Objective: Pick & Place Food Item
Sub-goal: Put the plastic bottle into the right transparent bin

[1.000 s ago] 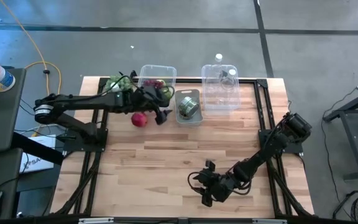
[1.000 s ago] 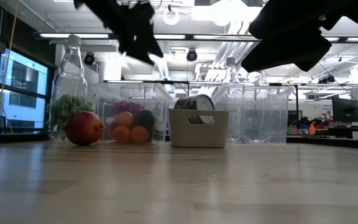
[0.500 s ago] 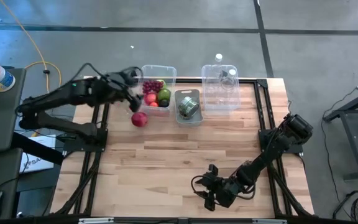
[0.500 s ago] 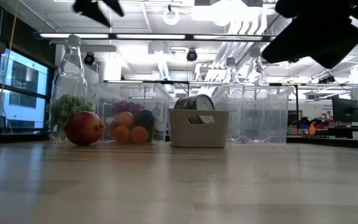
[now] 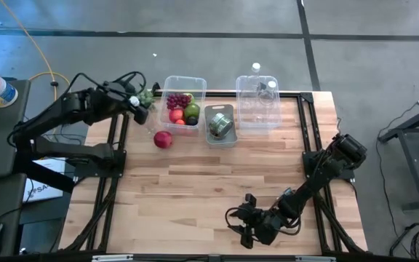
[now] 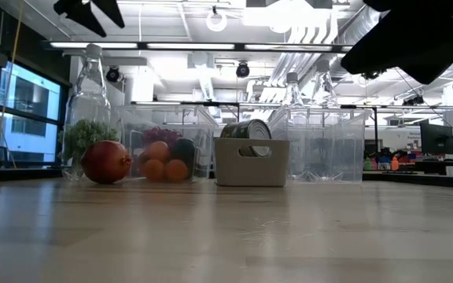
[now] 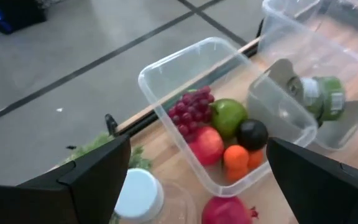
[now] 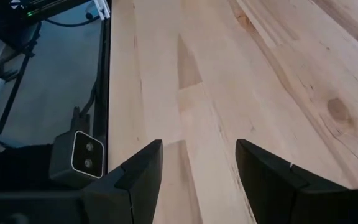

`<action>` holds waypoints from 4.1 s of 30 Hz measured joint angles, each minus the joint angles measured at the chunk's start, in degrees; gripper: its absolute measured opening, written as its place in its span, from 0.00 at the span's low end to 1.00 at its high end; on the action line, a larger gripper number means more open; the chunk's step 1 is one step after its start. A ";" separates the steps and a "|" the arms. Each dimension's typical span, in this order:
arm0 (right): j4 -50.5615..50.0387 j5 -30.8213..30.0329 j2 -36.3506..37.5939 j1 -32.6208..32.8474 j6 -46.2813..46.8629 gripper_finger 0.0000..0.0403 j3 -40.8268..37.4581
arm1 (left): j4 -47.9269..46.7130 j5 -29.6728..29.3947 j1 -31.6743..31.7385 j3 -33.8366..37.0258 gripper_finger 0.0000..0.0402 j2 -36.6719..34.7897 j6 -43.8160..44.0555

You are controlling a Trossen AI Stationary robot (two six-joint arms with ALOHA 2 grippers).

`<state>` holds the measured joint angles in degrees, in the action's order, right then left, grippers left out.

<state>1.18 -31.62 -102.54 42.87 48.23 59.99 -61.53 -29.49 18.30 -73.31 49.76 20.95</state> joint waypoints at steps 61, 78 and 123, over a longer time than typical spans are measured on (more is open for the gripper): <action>0.80 -1.29 -0.02 -0.15 -0.46 0.48 0.00 | 28.36 1.51 4.35 38.91 0.51 -21.14 -13.23; 0.87 -1.29 -0.04 -0.13 -0.48 0.48 0.00 | 28.38 7.64 -1.62 34.81 0.42 -23.79 -18.89; 40.17 -2.92 -0.07 0.55 -62.08 0.48 0.00 | 51.59 14.98 -55.63 12.86 0.44 27.49 -9.99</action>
<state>41.35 -34.53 -102.61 43.42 -13.85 59.99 -9.95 -14.50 -37.33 -60.45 77.25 10.96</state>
